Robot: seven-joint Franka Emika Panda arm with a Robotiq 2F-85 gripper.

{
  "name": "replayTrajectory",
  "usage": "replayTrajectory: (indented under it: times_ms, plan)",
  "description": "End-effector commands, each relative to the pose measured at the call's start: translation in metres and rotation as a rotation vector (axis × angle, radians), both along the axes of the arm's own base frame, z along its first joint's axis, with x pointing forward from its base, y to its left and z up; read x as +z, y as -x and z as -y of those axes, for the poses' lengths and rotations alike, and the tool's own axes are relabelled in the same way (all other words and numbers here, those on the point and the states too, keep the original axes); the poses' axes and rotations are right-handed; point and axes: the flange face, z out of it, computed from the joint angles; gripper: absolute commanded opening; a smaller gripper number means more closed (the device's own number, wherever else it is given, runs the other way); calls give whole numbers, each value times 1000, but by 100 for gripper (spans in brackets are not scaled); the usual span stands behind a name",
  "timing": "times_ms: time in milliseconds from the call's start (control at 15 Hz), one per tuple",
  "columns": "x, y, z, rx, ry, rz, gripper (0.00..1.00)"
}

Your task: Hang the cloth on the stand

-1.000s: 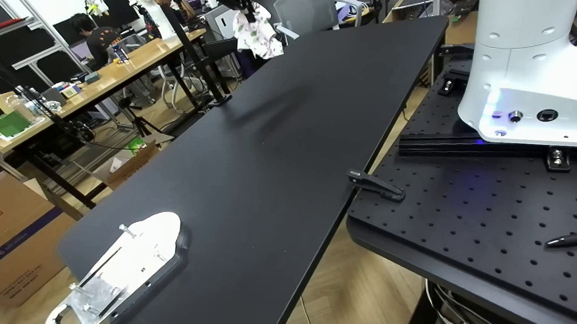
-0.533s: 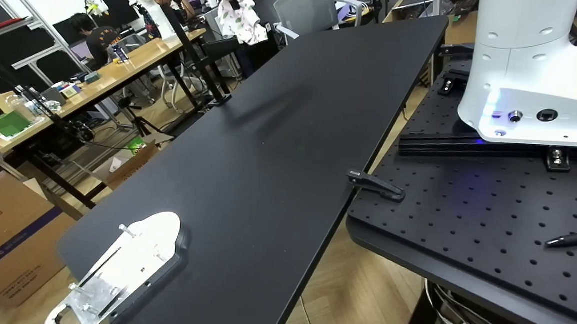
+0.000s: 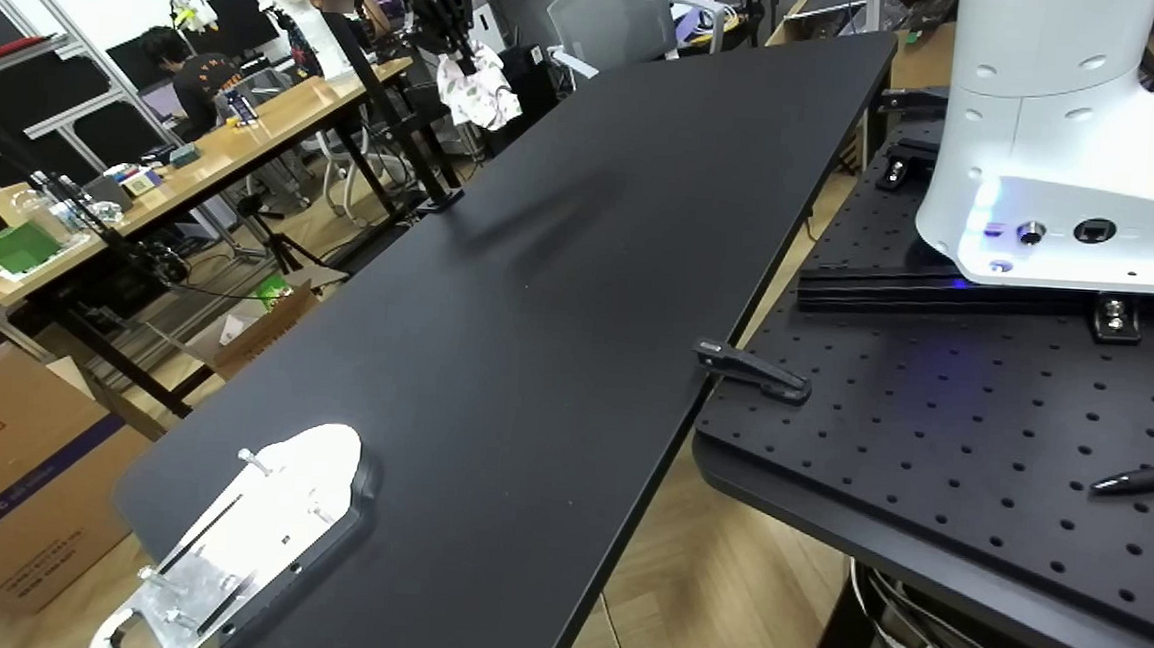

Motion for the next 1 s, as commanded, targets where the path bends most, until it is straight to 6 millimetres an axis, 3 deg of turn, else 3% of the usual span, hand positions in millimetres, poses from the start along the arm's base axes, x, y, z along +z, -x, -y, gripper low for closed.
replayTrajectory:
  times_ms: [0, 67, 133, 800, 933]
  plan:
    - [-1, -17, 0, 11, -15, -17, 1]
    - [-1, -18, -1, 11, -17, -18, 29]
    - [1, -19, -2, 18, -16, -17, 29]
    - [38, -10, -26, 58, -9, 37, 98]
    - [44, -2, -37, 82, -22, 27, 100]
